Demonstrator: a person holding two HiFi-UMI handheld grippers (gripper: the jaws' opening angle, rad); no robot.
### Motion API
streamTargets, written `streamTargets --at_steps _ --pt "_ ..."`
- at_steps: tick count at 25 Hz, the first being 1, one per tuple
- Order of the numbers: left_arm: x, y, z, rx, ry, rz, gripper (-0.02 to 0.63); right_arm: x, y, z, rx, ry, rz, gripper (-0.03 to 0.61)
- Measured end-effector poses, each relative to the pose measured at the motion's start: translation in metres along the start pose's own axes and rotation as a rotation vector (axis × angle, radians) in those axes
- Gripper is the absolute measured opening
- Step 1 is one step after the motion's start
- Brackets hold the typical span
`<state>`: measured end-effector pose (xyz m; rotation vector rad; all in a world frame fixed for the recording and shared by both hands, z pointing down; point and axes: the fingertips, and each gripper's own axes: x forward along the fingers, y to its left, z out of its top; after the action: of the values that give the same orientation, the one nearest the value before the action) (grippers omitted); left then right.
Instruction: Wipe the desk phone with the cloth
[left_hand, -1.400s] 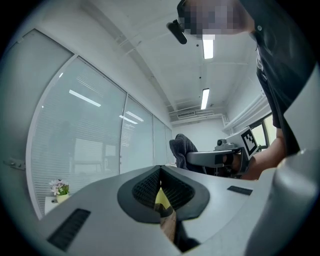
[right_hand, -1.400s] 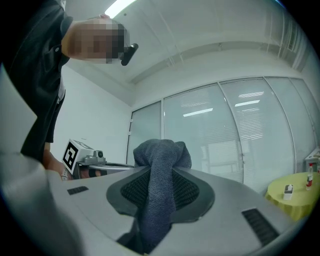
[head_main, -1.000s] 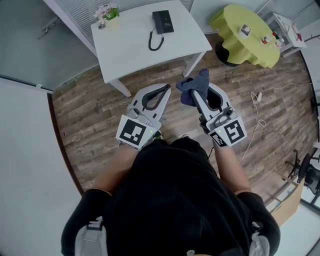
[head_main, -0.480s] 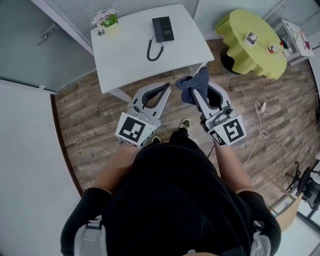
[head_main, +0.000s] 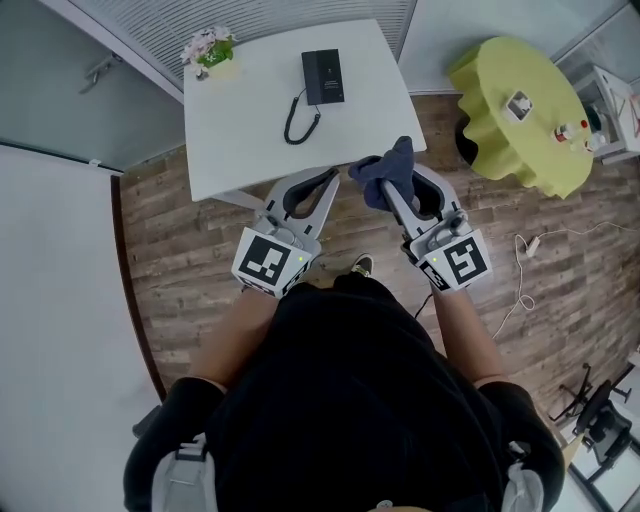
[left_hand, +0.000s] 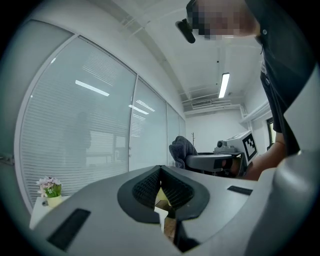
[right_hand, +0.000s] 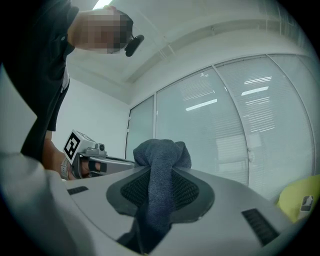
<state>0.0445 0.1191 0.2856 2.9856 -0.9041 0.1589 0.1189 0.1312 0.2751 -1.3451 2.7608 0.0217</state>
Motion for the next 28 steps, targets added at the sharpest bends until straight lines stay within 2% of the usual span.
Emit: streamTargets --at_steps 5,14,28 --pt "0.032 0.006 -0.004 0.000 0.019 0.045 0.011 0.005 -0.037 -0.011 0.015 0.013 0.035 0.118" --pt "0.059 0.048 -0.022 -0.025 0.036 0.074 0.011 0.045 -0.065 -0.031 0.022 0.047 0.063 0.118" --pt "0.102 0.187 -0.051 -0.032 0.045 0.077 0.011 0.173 -0.115 -0.066 -0.019 0.150 0.036 0.118"
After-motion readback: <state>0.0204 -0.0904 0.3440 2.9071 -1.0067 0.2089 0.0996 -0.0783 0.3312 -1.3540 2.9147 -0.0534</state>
